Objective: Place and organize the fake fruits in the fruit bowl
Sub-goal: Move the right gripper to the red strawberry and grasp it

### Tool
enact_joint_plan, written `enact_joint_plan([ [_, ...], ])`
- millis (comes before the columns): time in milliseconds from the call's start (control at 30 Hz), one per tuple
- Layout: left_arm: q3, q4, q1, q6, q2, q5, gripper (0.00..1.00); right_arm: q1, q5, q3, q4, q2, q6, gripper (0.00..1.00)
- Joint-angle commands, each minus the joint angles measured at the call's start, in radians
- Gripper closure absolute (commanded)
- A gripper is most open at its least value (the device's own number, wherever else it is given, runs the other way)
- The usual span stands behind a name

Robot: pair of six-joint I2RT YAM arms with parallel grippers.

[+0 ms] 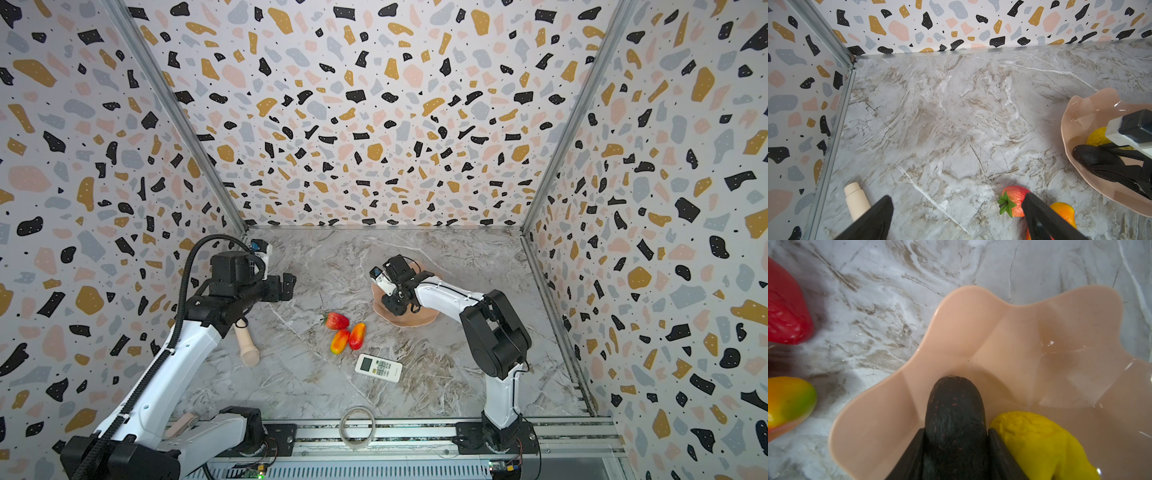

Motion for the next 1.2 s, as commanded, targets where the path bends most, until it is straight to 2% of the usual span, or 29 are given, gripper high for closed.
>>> enact_joint_plan([
  [0,-0.008,0.029,0.004,0.007,-0.007,0.019,0.00,0.004,0.004,0.000,-0.004,-0.007,0.010,0.74],
  [133,-0.008,0.030,0.005,0.008,-0.007,0.020,0.00,0.004,0.006,0.010,-0.013,-0.014,0.007,0.65],
  [433,-0.008,0.031,0.004,0.008,-0.007,0.024,0.00,0.008,0.003,0.053,-0.066,-0.054,-0.011,0.37],
  [667,-0.006,0.031,0.004,0.007,-0.008,0.034,0.00,0.024,-0.014,0.093,-0.112,-0.086,-0.022,0.24],
  [800,-0.006,0.032,0.004,0.006,-0.008,0.037,0.00,0.048,-0.018,0.125,-0.138,-0.102,-0.029,0.14],
  [900,-0.006,0.032,0.004,0.006,-0.006,0.037,0.00,0.078,-0.054,0.149,-0.144,-0.111,-0.044,0.01],
  [1167,-0.006,0.032,0.004,0.006,-0.007,0.036,0.00,0.180,-0.179,0.202,-0.085,-0.038,-0.062,0.01],
])
